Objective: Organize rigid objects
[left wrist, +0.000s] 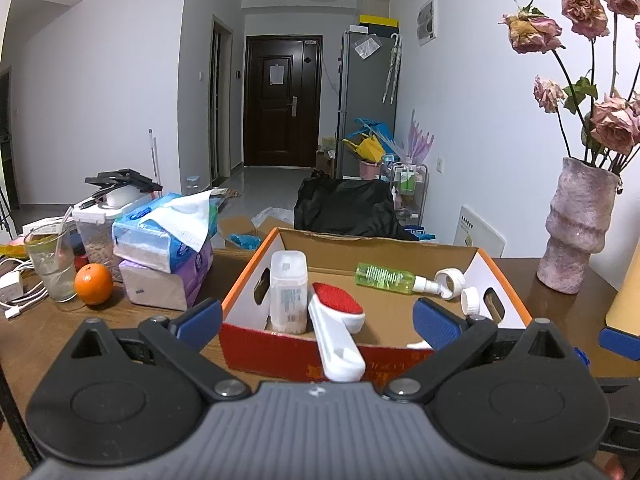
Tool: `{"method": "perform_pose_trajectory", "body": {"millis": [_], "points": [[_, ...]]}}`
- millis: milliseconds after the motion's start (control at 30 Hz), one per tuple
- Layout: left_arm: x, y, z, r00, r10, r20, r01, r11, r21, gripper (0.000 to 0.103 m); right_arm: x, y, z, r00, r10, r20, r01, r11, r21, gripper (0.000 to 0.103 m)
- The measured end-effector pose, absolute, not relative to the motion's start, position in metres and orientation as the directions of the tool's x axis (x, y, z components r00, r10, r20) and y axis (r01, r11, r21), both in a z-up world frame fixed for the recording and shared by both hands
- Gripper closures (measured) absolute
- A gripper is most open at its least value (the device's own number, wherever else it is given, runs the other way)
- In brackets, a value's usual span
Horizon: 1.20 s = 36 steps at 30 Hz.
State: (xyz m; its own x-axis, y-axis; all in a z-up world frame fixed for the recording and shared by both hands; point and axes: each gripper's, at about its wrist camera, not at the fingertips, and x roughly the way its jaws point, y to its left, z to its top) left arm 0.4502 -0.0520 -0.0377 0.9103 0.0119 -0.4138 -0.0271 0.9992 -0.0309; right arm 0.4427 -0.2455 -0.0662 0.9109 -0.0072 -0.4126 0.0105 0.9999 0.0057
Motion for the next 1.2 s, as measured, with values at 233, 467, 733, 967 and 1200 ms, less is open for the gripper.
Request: {"method": "perform_pose_trajectory", "body": {"millis": [233,467,733,967,1200], "points": [[0.428,-0.049,-0.041,0.905,0.016,-0.426,-0.030,0.999,-0.027,0.000,0.423,-0.246,-0.068,0.910,-0.007,-0.415,0.005,1.000,-0.006,0.000],[0.412,-0.047,-0.042,0.901,0.019,-0.434,-0.033,0.999,-0.023,0.000,0.408,-0.246,-0.069,0.909,-0.008,-0.416,0.004,1.000,-0.011,0.000],[0.391,-0.047,-0.047,0.895,0.021,-0.446,-0.033,0.999,-0.017,0.000,0.394,-0.249,-0.072,0.908,-0.009,-0.419,0.008,1.000,-0.004,0.000],[0.375,-0.047,-0.053,0.887,0.020,-0.461,-0.031,0.999,-0.016,0.000,0.375,-0.253,-0.075,0.905,-0.017,-0.425,0.015,1.000,-0.008,0.000],[0.365,-0.052,-0.062,0.875,0.011,-0.484,-0.020,1.000,-0.013,0.000,0.358,-0.260,-0.083,0.895,-0.022,-0.445,0.022,1.000,-0.005,0.000]]}}
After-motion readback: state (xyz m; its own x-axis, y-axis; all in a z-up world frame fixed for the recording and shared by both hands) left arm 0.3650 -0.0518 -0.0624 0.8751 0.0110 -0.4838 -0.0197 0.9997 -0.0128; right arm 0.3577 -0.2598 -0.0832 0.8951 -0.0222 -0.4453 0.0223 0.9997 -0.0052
